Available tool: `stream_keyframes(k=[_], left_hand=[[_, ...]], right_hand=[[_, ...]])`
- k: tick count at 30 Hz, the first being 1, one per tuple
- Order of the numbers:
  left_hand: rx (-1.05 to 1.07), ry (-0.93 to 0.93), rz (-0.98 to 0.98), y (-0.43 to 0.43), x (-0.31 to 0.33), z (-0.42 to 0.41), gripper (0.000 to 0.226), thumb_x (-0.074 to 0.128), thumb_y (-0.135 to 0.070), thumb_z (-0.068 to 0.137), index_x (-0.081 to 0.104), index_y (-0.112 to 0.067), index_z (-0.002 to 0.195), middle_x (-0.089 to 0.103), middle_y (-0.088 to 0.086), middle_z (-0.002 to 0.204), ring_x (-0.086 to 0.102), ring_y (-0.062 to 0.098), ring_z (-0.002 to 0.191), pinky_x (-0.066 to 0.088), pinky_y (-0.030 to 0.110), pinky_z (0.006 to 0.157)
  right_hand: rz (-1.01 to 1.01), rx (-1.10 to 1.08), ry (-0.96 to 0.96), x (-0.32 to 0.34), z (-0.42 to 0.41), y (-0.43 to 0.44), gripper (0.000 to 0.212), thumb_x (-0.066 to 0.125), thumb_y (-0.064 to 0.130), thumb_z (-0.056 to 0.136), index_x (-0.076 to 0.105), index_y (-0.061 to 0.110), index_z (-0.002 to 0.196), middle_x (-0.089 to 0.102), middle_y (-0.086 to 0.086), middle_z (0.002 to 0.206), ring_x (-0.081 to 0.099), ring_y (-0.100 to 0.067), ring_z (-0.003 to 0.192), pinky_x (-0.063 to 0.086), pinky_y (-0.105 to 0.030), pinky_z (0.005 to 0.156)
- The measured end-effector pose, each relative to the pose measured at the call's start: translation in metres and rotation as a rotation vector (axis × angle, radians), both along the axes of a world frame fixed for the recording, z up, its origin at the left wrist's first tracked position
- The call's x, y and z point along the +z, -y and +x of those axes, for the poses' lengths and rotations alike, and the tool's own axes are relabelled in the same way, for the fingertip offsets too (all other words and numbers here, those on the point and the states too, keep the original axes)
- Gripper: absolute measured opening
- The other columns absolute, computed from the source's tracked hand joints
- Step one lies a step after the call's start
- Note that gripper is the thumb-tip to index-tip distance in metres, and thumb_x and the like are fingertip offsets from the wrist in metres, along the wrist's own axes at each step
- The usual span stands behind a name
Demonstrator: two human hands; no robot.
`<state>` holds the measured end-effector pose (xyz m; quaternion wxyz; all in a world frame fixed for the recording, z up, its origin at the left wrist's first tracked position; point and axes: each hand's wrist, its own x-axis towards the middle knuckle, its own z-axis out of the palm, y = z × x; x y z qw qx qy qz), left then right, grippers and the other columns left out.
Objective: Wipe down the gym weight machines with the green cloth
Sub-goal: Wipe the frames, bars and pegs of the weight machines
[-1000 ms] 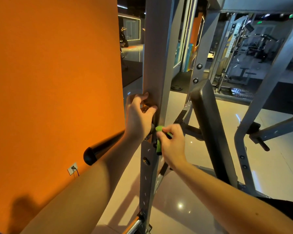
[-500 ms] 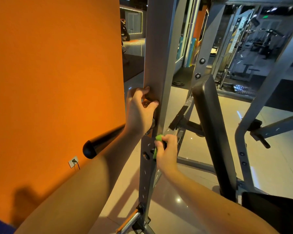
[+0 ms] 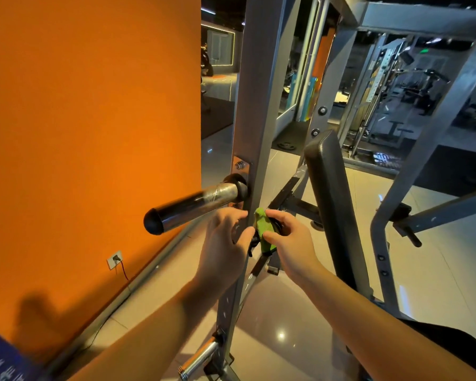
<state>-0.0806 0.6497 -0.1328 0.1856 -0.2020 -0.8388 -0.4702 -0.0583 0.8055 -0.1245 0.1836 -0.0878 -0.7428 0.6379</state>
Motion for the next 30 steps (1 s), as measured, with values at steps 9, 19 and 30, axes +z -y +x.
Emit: stream_keyframes(k=[9, 19, 30], left_hand=[[-0.244, 0.363, 0.334, 0.011, -0.029, 0.008, 0.023, 0.06, -0.034, 0.102, 0.066, -0.017, 0.117, 0.072, -0.001, 0.105, 0.071, 0.014, 0.1, 0.061, 0.027, 0.083], [-0.041, 0.438, 0.167, 0.04, -0.069, -0.003, 0.027, 0.073, -0.034, 0.092, 0.067, -0.015, 0.073, 0.062, -0.001, 0.066, 0.061, 0.017, 0.065, 0.054, 0.046, 0.065], [-0.032, 0.534, 0.195, 0.061, -0.091, -0.025, 0.014, 0.064, -0.013, 0.097, 0.07, -0.015, 0.084, 0.068, 0.002, 0.08, 0.064, 0.011, 0.075, 0.048, 0.015, 0.062]], right_hand=[[0.057, 0.163, 0.084, -0.011, 0.012, 0.013, 0.033, 0.071, 0.019, 0.094, 0.062, 0.031, 0.123, 0.065, 0.013, 0.115, 0.064, -0.013, 0.109, 0.055, -0.014, 0.077], [0.04, 0.367, 0.323, -0.037, 0.011, 0.016, 0.022, 0.076, 0.018, 0.091, 0.072, 0.017, 0.113, 0.074, -0.003, 0.103, 0.073, -0.018, 0.097, 0.059, -0.025, 0.075], [0.049, 0.3, 0.378, -0.051, -0.004, 0.018, 0.009, 0.058, 0.015, 0.103, 0.063, 0.012, 0.097, 0.066, -0.009, 0.093, 0.065, -0.02, 0.087, 0.054, -0.032, 0.08]])
